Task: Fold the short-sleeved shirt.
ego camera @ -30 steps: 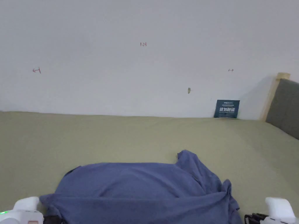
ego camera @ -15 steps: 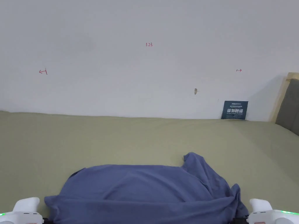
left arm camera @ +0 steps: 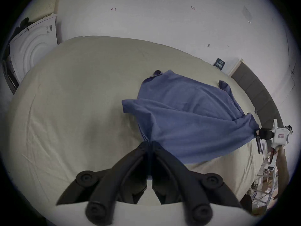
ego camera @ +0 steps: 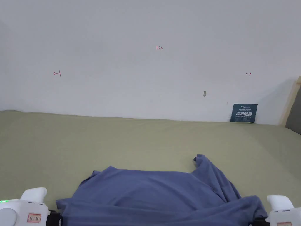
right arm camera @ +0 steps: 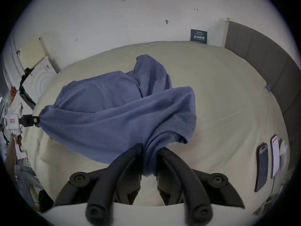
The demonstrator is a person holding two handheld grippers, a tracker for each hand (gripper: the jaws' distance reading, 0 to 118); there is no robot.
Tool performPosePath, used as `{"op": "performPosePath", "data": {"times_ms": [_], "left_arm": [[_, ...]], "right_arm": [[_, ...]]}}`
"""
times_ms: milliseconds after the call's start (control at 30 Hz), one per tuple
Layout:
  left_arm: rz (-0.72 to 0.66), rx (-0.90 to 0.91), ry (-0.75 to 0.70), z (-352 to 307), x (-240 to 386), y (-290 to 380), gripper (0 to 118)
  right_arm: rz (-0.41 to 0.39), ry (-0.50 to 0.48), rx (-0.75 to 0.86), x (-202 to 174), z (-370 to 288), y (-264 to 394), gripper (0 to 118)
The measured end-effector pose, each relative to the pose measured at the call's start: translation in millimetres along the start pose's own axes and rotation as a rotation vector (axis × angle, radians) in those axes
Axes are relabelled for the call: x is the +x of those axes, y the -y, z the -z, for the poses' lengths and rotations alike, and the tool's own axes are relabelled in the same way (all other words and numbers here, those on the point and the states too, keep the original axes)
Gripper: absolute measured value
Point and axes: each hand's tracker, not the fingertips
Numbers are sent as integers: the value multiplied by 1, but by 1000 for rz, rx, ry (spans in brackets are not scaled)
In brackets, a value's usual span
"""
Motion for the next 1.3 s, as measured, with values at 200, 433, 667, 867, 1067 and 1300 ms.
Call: {"op": "performPosePath", "data": {"times_ms": [200, 433, 667, 867, 1067, 1300], "left_arm": [[-1, -76, 18, -16, -5, 45, 4], [-82, -166, 55, -12, -17, 91, 4], [-96, -189, 52, -28, -19, 76, 84], [-22, 39, 14, -69, -2, 20, 83], [-2, 97, 81, -34, 23, -48, 0], [12, -40, -35, 72, 21, -109, 4]], "right_arm": [[43, -21, -76, 5, -20, 45, 16], [78, -22, -146, 16, -12, 82, 16], [7, 32, -149, 13, -31, 66, 94], [83, 0, 74, 7, -65, 13, 88], [37, 14, 106, -21, -35, -42, 0], [19, -21, 78, -19, 13, -80, 0]]}}
